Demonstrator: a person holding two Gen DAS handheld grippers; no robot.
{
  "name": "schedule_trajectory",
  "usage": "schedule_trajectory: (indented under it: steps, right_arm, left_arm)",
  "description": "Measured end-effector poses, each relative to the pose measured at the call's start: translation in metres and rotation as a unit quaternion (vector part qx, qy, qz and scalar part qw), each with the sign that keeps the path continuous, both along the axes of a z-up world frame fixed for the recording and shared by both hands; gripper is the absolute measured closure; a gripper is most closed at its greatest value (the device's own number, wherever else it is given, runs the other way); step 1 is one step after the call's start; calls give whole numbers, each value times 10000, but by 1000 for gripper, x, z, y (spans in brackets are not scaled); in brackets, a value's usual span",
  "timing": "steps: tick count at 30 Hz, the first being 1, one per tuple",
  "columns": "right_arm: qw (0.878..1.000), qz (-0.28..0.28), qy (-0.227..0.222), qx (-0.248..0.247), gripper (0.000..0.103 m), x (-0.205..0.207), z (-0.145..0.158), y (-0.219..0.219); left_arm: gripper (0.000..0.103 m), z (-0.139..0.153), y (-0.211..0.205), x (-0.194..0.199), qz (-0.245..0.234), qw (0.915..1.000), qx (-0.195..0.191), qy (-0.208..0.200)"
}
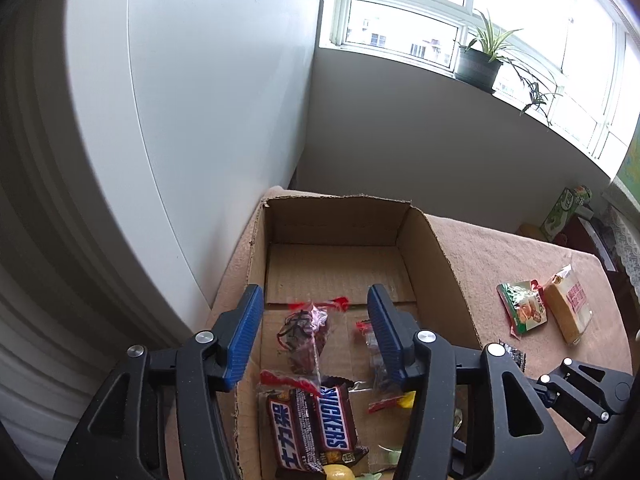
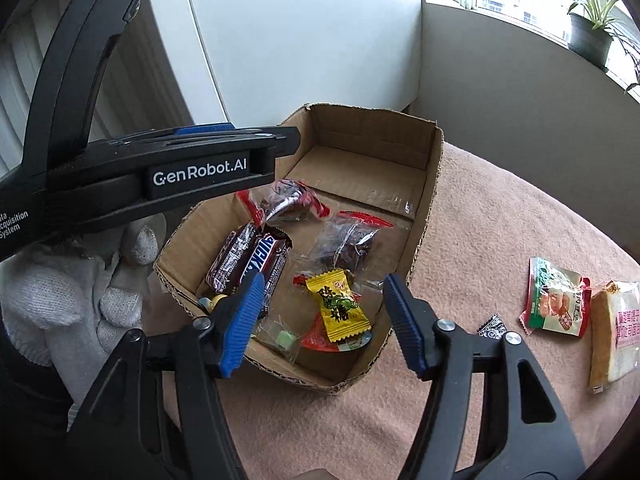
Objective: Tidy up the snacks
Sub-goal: 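Carry both held snacks into the cardboard box and open both tools, then grasp the black candy wrapper with the left tool while the right grasps the green candy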
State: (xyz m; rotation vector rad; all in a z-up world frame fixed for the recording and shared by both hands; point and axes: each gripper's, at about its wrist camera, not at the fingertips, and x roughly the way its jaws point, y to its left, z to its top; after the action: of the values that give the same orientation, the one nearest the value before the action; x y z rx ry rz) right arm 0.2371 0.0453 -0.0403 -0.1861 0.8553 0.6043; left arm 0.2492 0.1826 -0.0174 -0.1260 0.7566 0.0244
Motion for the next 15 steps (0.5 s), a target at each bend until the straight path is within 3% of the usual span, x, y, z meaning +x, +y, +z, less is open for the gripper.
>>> schedule_trajectory:
  steps: [3,7,15]
  right_arm:
    - [10000,-8,-8,10,34,-3,1,-3]
    - [9999,-55,-109,36,23,-10,11,-13]
    - [9995,-158,-143,224,22,-33,29,-51]
  left_arm:
    - [40,2,0,-2,31,10000,10,-41]
    - [40,6,-1,-5,42,10000,21,-55]
    - [40,19,-12,-21,-77,9999,55,-143]
